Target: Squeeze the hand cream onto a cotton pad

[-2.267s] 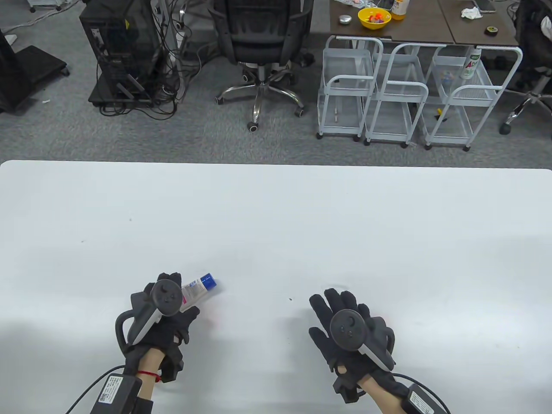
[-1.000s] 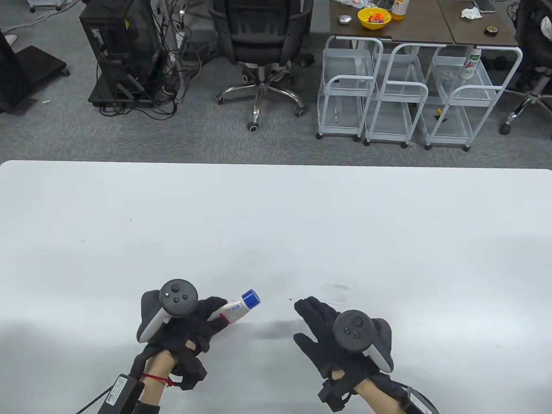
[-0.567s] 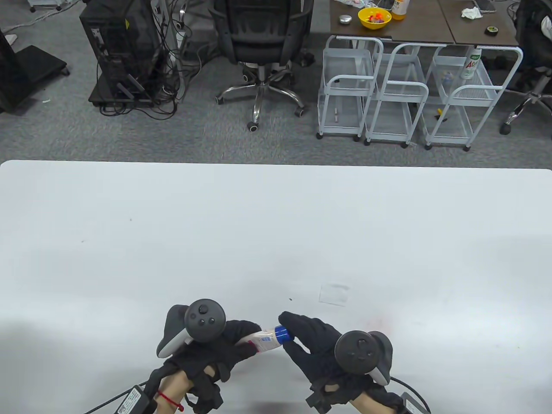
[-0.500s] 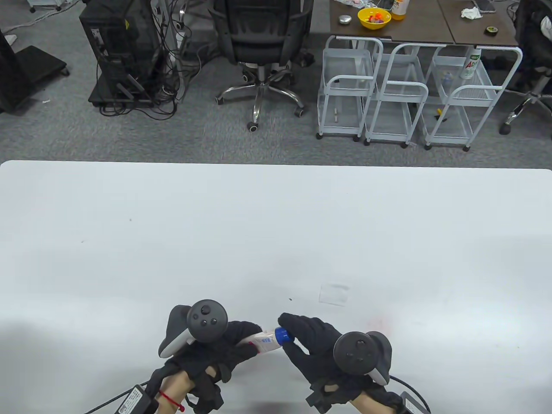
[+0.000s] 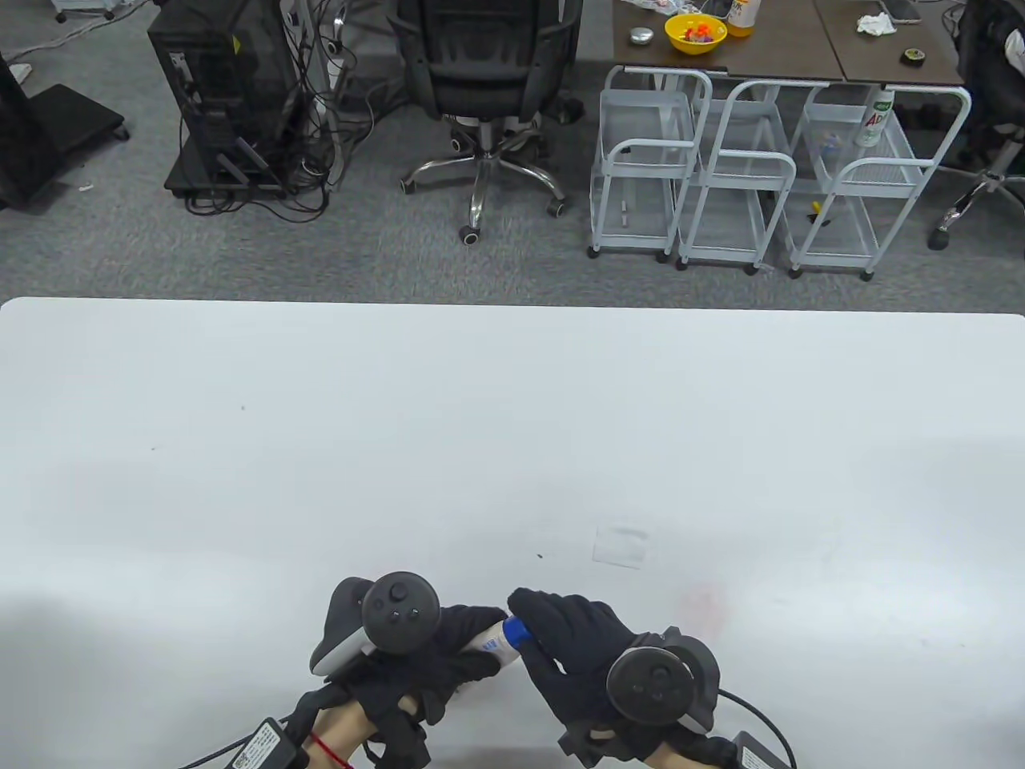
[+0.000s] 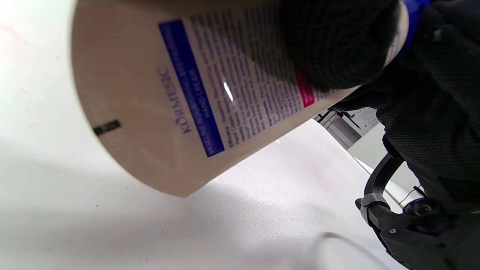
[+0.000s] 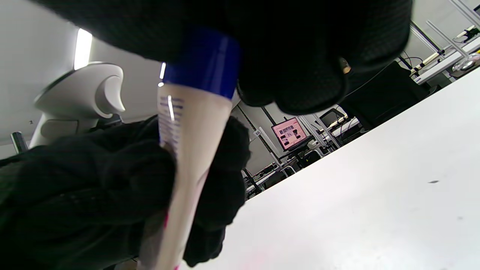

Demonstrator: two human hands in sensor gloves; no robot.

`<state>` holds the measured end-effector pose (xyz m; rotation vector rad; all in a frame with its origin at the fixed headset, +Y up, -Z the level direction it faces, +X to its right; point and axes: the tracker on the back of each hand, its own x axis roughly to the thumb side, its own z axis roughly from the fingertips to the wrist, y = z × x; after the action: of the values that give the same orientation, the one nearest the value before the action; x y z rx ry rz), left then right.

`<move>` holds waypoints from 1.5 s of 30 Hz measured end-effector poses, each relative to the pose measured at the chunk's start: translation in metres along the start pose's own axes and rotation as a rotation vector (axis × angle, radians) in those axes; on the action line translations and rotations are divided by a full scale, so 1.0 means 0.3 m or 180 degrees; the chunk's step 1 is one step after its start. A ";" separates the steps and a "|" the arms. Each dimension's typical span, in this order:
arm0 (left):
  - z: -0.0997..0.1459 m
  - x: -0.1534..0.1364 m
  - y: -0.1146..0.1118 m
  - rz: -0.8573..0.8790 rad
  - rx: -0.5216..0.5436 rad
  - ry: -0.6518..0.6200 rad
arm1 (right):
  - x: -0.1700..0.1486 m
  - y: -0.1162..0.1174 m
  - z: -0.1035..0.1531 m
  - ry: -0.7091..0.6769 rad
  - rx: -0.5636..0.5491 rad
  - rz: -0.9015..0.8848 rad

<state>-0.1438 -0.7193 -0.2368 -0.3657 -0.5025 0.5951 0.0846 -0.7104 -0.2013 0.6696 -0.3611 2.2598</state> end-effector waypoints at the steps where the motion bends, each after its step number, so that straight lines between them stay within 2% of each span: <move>1: 0.000 0.000 -0.001 0.0006 -0.0007 -0.0006 | 0.002 0.000 0.000 -0.0025 -0.0003 0.0039; 7: -0.001 -0.002 0.000 0.0005 -0.0025 -0.0011 | 0.005 0.004 -0.001 -0.0032 0.0020 0.0087; 8: 0.001 -0.001 -0.006 -0.0068 -0.0036 0.0013 | -0.008 -0.017 0.003 0.0113 -0.0241 0.0048; 9: 0.003 -0.003 -0.003 -0.0181 0.0015 -0.0002 | -0.018 -0.016 -0.013 0.0148 -0.0124 -0.0182; 10: -0.001 -0.001 -0.001 -0.0144 0.0026 -0.0060 | -0.032 -0.014 -0.007 0.0366 -0.0049 -0.0494; 15: 0.001 -0.002 0.001 -0.0062 -0.0076 -0.0068 | -0.081 -0.012 -0.019 0.0664 0.0135 -0.0889; 22: -0.007 -0.021 -0.003 0.0280 -0.0290 -0.0029 | -0.149 0.009 -0.032 0.0895 0.0358 -0.0961; 26: -0.005 -0.044 0.010 0.0337 -0.0163 0.0075 | -0.199 -0.015 -0.036 0.1058 0.0187 -0.0973; 28: -0.001 -0.053 0.019 0.0375 -0.0063 0.0128 | -0.229 -0.041 -0.039 0.1153 0.0063 -0.0851; 33: 0.014 -0.074 0.051 0.0505 0.0222 0.0212 | -0.335 -0.146 -0.056 0.1357 -0.0373 -0.0057; 36: 0.020 -0.077 0.062 0.0513 0.0319 0.0239 | -0.411 -0.186 -0.066 0.1593 -0.0442 0.0346; 40: 0.018 -0.077 0.064 0.0443 0.0389 0.0317 | -0.496 -0.184 -0.080 0.2010 -0.0304 0.0555; 45: 0.022 -0.080 0.070 0.0377 0.0401 0.0353 | -0.537 -0.130 -0.151 0.2167 0.0269 0.0848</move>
<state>-0.1737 -0.7167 -0.2494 -0.3083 -0.3367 0.7137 0.1918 -0.7566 -0.3273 -0.1422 -0.0160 2.5986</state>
